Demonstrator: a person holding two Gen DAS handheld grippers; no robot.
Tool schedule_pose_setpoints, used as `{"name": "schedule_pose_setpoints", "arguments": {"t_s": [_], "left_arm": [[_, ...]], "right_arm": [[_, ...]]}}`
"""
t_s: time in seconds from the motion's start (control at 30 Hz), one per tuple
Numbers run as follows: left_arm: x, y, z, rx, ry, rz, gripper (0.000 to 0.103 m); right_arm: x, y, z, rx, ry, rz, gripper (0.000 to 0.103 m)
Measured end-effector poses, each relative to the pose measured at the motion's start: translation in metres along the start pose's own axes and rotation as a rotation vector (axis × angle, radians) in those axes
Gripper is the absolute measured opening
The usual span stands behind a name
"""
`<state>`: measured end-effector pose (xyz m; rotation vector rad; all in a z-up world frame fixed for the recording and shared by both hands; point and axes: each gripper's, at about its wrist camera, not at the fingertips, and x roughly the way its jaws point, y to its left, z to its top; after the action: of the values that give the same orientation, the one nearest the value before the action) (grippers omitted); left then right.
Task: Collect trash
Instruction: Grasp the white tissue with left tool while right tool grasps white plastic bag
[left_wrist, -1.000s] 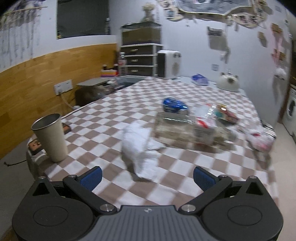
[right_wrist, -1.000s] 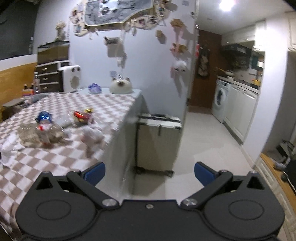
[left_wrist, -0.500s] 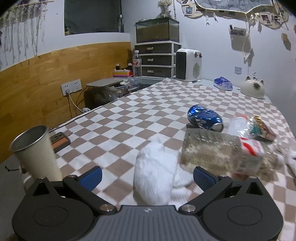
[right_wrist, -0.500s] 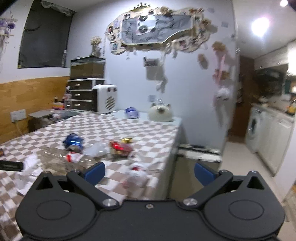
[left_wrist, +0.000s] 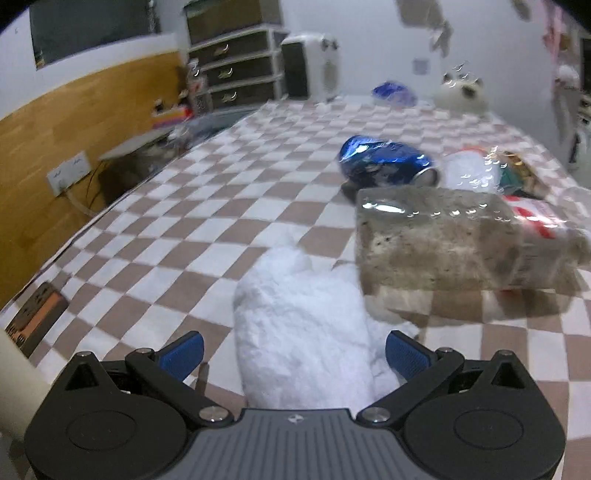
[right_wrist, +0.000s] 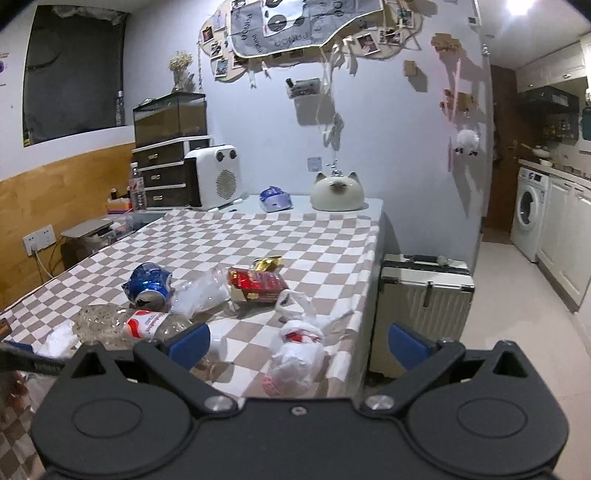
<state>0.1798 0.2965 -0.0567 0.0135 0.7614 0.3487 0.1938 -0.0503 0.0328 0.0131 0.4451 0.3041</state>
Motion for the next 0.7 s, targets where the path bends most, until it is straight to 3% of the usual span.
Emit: {"name": "schedule_pose_setpoints", "arguments": {"t_s": [0.07,0.17,0.3,0.47,0.6,0.7], "left_arm": [[-0.001,0.003,-0.006,-0.004,-0.001,-0.045,0.103],[-0.005,0.015,-0.02,-0.088,-0.027,-0.089,0.103],[-0.014,0.014,-0.032,-0.047,-0.058,-0.108,0.103],[-0.029,0.011,-0.033,-0.042,-0.107,-0.103,0.101],[-0.039,0.011,-0.016,-0.03,-0.158,-0.119,0.101],[-0.031,0.003,0.0,0.027,-0.114,-0.114,0.097]], "right_arm": [[0.005,0.002,0.001,0.003,0.007,0.018,0.103],[0.013,0.004,0.0,0.002,0.023,0.038,0.103],[0.027,0.004,-0.005,0.026,0.048,0.036,0.102],[0.048,-0.001,-0.012,0.095,0.096,0.028,0.083],[0.065,-0.011,-0.017,0.192,0.135,0.016,0.069],[0.074,-0.019,-0.017,0.259,0.142,0.027,0.055]]}}
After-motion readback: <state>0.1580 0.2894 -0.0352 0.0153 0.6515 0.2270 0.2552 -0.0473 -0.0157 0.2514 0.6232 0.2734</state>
